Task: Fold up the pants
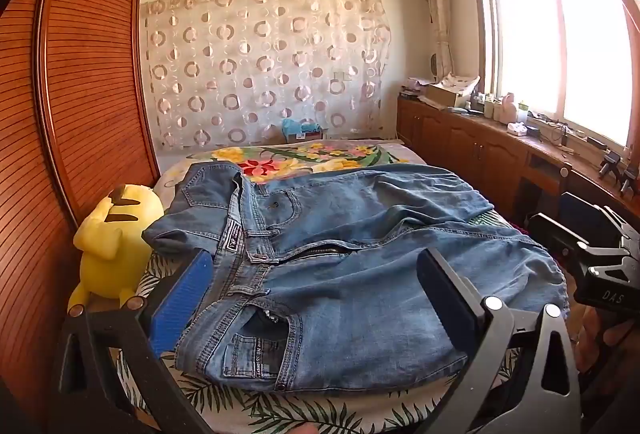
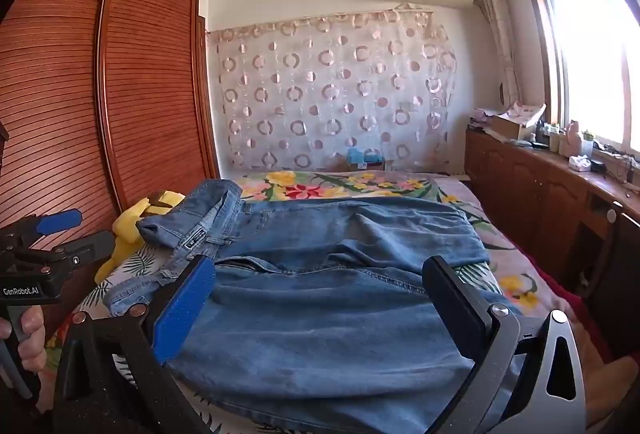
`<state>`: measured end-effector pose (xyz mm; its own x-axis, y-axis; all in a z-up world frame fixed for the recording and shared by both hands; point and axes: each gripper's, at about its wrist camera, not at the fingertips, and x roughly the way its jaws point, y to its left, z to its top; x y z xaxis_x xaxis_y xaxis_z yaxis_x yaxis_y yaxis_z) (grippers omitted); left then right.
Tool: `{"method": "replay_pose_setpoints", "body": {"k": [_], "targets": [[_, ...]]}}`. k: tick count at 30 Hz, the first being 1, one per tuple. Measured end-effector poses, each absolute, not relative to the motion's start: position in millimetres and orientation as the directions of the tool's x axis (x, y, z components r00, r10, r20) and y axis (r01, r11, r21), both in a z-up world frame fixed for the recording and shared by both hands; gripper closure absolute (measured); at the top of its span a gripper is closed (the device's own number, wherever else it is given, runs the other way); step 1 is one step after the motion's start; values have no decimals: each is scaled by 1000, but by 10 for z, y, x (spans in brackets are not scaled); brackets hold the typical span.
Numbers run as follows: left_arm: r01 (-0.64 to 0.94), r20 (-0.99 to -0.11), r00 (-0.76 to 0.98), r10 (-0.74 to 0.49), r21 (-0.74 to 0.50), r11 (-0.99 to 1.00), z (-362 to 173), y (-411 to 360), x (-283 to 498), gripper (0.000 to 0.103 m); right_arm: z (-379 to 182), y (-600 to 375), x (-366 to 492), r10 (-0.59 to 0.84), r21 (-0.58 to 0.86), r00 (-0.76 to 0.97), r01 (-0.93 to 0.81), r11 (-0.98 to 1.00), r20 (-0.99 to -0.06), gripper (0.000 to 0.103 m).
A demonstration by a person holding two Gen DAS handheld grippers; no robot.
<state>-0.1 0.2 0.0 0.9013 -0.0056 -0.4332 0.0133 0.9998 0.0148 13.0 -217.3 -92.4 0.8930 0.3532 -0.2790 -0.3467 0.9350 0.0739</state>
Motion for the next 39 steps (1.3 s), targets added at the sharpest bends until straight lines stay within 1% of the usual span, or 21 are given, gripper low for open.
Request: {"method": "replay_pose_setpoints", "body": {"k": [20,27,39], "targets": [[13,-424,906,-7,10,1000,-3,-1,11,1,-913,-2197,104,347,75,896,-340,937,-276,0],[10,-403,915,-7,7,1000,68,-4,-40,1,-924,-2185,118,345,75,896,-337,938,-281,0],[10,-402,916,-7,6,1000,59,-1,-38,1,-931,-2185,113,347,75,896,-340,938,-279,0]]}}
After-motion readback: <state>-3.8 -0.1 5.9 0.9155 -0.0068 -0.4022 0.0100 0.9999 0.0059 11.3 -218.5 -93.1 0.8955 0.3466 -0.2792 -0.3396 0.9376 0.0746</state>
